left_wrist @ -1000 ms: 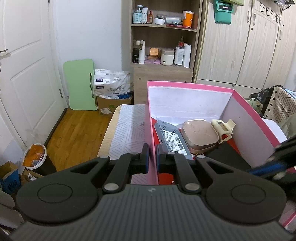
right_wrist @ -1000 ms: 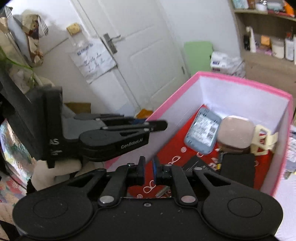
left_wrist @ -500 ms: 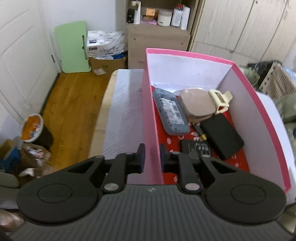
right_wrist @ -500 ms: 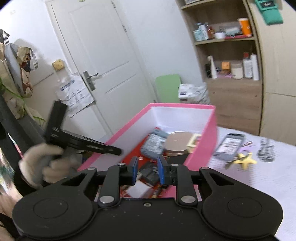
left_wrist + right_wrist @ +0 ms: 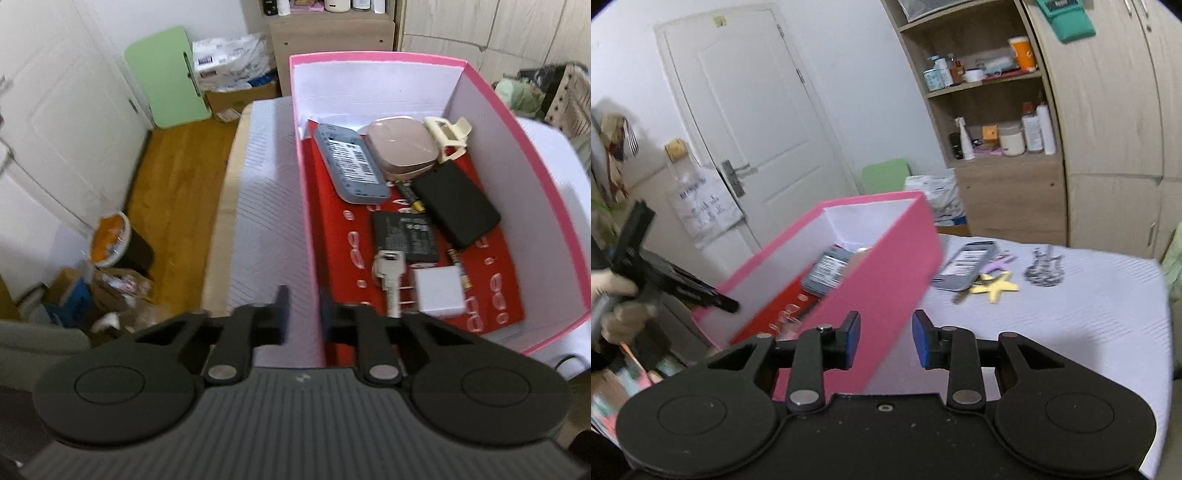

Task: Organize rigid objects
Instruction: 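Reach the right gripper to the yellow star keychain and grasp it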

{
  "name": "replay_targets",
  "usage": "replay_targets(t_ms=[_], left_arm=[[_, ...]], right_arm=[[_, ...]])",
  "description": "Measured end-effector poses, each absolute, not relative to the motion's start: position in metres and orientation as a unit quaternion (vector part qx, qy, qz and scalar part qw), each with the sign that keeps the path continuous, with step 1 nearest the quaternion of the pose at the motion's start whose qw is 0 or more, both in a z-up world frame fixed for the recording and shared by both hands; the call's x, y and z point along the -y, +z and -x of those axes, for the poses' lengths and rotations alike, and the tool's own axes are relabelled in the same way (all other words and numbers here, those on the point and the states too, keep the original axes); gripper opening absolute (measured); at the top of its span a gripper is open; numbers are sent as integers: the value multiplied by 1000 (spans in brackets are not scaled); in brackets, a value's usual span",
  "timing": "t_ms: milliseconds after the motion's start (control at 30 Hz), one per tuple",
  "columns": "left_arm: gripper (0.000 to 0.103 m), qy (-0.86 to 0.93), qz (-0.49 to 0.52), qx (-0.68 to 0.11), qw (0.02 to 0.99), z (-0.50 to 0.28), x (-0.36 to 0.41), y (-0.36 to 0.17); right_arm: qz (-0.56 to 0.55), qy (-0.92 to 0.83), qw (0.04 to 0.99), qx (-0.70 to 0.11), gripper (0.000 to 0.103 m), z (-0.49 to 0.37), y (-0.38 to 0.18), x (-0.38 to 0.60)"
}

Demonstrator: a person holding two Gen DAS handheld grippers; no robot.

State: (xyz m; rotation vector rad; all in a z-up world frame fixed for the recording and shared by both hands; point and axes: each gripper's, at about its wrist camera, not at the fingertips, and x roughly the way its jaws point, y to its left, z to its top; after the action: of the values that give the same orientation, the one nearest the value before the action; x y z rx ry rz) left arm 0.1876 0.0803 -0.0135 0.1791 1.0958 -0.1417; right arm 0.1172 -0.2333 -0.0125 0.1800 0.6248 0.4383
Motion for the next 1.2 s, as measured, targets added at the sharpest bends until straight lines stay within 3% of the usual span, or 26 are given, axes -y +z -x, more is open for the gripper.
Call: replay_targets(t_ms=[100,167,267,967,1200], left_arm=[[4,-58,-90,-509,854,-182,-73,-14],[4,-53,-92,-499,860,-180,-71,-15],[4,-49,-92,-491,865,-177,-71,-15],[5,-77,-145,-478,863,-171,-65,-14],[5,-86,-152,-477,861,-170,-65,-13]], right_arm=[[-45,204,932,-295,48,-118,-16,239],[-10,186,938,-291,49,-123,-16,238],[25,181,945,-273,60,-131,-15,238],[147,154,928,-306,66,-221,-81,214],[101,134,935,-313,65,-242,-95,216]])
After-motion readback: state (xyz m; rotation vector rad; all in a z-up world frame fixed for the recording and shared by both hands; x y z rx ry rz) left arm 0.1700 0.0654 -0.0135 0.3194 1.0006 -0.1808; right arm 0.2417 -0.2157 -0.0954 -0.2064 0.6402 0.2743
